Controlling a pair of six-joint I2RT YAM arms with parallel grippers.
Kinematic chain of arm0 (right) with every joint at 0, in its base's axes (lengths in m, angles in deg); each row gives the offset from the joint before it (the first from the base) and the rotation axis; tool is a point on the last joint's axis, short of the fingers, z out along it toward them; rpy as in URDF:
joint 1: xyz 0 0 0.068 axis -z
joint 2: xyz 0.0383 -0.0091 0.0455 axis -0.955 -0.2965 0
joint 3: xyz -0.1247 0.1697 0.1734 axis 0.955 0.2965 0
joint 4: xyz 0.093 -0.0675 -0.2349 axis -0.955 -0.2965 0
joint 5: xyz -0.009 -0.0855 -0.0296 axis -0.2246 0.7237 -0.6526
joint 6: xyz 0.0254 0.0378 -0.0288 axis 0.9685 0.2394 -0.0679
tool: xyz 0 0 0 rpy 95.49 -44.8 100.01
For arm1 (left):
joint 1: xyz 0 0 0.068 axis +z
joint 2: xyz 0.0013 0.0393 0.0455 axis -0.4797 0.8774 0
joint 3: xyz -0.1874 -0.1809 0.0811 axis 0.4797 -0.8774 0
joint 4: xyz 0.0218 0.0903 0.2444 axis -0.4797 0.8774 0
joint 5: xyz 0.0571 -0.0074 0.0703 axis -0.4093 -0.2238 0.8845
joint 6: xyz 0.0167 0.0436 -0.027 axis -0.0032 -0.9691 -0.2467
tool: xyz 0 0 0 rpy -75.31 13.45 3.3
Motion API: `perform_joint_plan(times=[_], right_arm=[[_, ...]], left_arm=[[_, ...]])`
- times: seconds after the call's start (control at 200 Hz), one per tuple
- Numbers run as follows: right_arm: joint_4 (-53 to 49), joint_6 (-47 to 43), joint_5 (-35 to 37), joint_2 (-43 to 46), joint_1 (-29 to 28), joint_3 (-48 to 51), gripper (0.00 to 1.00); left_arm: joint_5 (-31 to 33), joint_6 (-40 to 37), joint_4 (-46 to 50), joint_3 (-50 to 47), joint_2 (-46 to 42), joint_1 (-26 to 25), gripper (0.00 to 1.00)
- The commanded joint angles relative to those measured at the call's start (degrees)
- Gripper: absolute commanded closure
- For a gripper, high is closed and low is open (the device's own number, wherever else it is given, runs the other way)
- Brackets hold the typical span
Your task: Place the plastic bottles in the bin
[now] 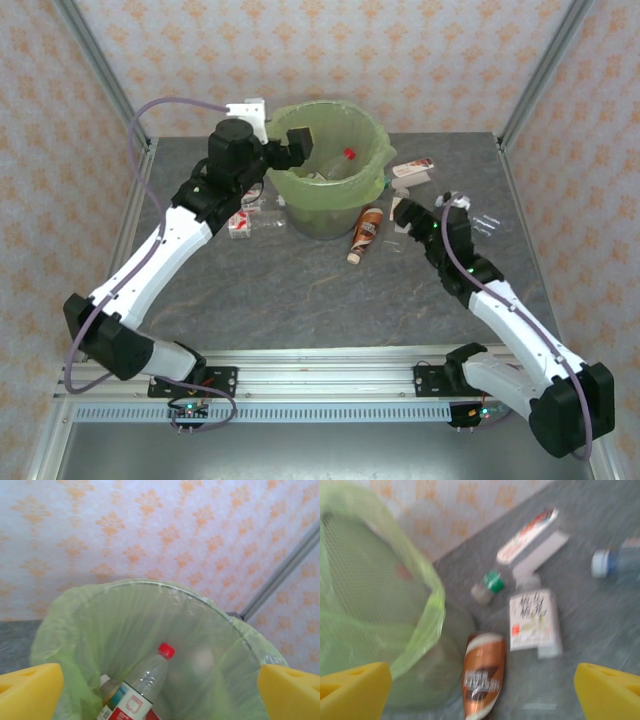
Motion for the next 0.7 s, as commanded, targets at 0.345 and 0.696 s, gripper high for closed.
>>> perform_joint_plan(times=[0.345, 0.696], right_arm=[[5.48, 11.62, 1.8, -19.41, -14.23, -0.15, 0.08], [5.3, 18.95, 11.82, -28.94, -21.66, -3.26, 0.14]], left_arm=[[14.19, 12.15, -0.25, -12.14, -10.31, 2.9, 0.0], [16.0, 14.72, 2.51, -15.24, -13.34, 4.31, 0.0]])
